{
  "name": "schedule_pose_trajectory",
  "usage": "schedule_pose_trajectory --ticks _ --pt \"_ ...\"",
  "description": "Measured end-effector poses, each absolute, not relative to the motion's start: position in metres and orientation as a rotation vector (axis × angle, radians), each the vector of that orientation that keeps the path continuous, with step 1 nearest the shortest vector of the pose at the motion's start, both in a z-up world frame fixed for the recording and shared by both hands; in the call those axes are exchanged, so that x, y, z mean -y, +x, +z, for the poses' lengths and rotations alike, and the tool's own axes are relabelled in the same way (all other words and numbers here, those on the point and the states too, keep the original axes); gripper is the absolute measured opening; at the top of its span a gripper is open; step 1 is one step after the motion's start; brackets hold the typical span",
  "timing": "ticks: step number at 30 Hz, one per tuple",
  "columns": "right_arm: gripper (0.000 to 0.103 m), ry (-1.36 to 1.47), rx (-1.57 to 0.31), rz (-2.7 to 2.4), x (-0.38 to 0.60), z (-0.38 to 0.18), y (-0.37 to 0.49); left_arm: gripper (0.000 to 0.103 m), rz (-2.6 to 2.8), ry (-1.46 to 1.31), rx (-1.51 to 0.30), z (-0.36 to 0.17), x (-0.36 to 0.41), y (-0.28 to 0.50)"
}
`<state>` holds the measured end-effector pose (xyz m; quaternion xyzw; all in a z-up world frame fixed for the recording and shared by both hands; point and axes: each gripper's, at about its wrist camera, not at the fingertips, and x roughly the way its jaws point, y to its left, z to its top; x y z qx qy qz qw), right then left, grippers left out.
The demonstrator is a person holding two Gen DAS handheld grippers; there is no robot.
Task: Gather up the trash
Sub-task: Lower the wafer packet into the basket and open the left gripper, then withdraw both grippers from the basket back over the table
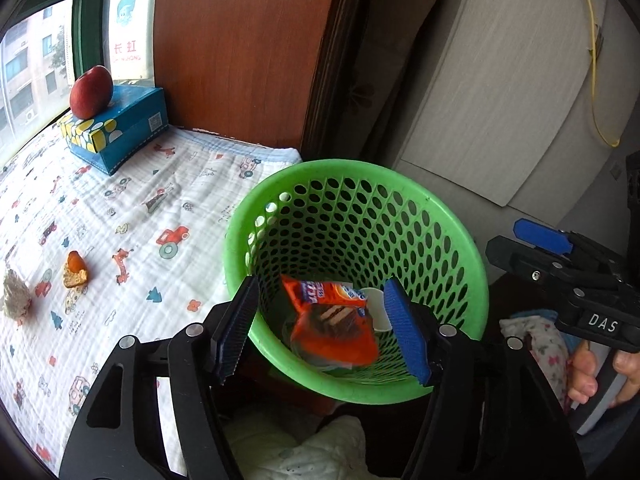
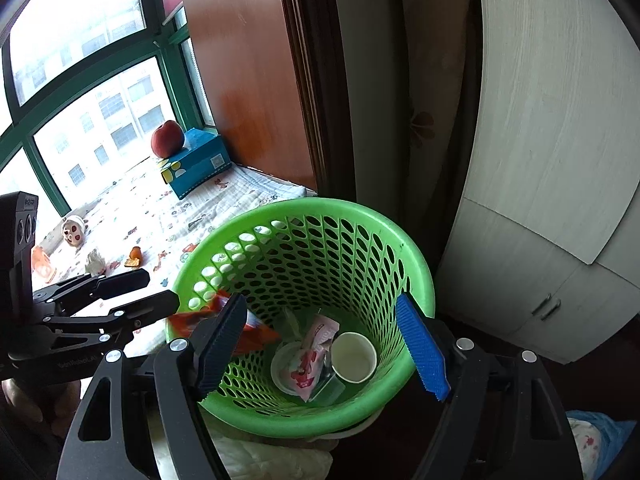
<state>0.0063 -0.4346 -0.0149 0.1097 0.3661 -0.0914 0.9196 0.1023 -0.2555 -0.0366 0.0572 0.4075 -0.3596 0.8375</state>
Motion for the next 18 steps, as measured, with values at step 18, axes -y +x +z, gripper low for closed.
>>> schedule_pose_trajectory --ticks 18 --pt "0.074 0.176 -0.759 -0.035 0.372 -0.011 0.038 0.066 -0.436 0.059 -0.84 -0.033 0.14 0.142"
